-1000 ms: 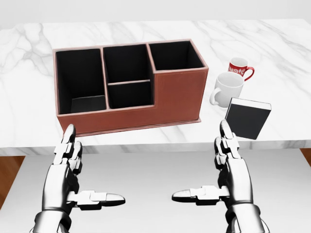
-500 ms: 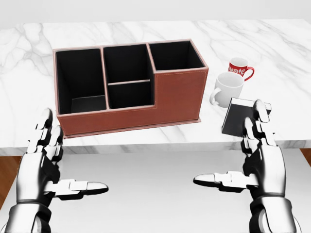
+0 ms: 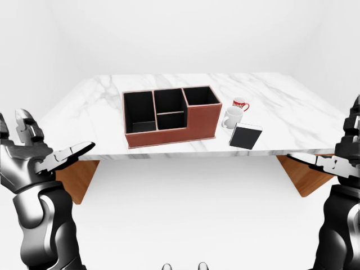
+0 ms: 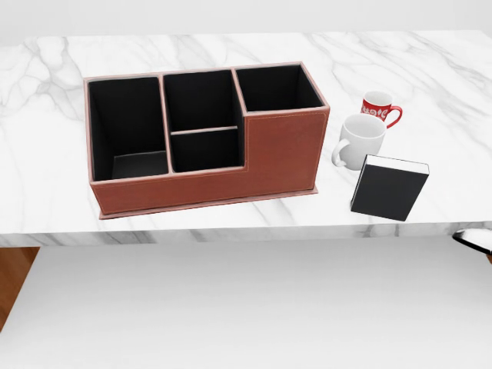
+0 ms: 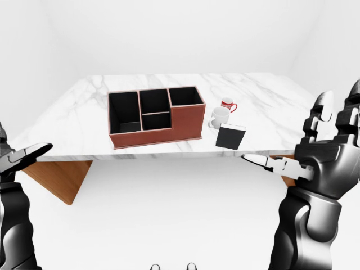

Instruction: Pick up the book and place it in the right compartment of the caddy.

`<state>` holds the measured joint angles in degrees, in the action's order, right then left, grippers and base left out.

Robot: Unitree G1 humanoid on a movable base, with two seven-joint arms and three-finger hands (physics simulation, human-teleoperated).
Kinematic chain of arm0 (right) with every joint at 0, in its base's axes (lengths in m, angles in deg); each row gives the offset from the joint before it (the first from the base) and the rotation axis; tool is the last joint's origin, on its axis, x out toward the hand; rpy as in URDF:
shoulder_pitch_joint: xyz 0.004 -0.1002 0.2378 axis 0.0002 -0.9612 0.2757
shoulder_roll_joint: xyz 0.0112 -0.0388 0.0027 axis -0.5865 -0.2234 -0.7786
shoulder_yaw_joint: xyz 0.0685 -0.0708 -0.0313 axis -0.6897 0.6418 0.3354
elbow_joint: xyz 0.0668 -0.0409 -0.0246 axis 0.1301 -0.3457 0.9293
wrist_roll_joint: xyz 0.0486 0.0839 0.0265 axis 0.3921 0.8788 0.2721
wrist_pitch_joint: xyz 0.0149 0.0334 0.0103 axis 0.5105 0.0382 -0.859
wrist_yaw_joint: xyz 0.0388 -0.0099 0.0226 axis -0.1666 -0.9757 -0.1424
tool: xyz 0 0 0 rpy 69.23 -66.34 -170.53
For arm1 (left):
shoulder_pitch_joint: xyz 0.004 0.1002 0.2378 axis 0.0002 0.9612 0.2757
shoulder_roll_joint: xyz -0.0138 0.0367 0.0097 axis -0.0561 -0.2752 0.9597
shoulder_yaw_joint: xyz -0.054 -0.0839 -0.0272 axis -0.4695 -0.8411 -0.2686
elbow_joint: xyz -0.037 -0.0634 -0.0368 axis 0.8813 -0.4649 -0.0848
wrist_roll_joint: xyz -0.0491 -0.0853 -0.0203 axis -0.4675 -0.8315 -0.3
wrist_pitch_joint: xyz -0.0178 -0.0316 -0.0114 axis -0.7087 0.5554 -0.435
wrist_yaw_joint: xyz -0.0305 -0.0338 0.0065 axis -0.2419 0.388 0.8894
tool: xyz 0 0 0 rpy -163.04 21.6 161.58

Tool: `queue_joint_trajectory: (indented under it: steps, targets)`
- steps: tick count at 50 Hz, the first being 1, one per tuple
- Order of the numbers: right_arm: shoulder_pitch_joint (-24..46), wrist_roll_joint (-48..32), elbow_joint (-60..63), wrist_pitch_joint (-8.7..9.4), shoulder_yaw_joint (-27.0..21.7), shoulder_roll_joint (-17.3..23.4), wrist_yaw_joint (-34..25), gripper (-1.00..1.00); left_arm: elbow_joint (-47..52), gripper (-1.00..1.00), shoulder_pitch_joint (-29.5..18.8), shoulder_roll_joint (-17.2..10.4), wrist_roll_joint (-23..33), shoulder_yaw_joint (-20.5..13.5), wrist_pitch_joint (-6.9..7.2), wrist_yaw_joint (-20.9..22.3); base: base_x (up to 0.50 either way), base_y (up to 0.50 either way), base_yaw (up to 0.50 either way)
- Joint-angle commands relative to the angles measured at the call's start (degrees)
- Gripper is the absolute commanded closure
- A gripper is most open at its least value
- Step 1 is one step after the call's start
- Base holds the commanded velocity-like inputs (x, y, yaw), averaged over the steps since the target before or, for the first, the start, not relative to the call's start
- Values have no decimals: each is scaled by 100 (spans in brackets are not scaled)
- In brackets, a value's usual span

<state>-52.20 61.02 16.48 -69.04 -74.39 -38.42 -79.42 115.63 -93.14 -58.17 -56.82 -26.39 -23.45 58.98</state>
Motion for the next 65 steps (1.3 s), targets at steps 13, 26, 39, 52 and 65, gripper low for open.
queue_joint_trajectory:
  steps: [13,26,39,52,65]
  targets:
    - [8,154,307,0,-195,120,15,-100,152,-100,-55,-143,-261,-186,0,-321,5,0,0]
    - [-4,98,268,0,-186,86,-34,-100,-26,-100,-34,-67,-129,-75,0,-254,30,0,0]
    - [-5,80,284,0,-144,73,-39,-100,-19,-100,-24,-54,-125,-58,0,-231,30,0,0]
    - [12,107,318,0,-181,89,-37,-100,32,-100,-39,-74,-165,-82,0,-235,30,0,0]
    - [6,83,221,0,-179,88,-71,-100,27,-100,-43,-74,-170,-84,0,-246,30,0,0]
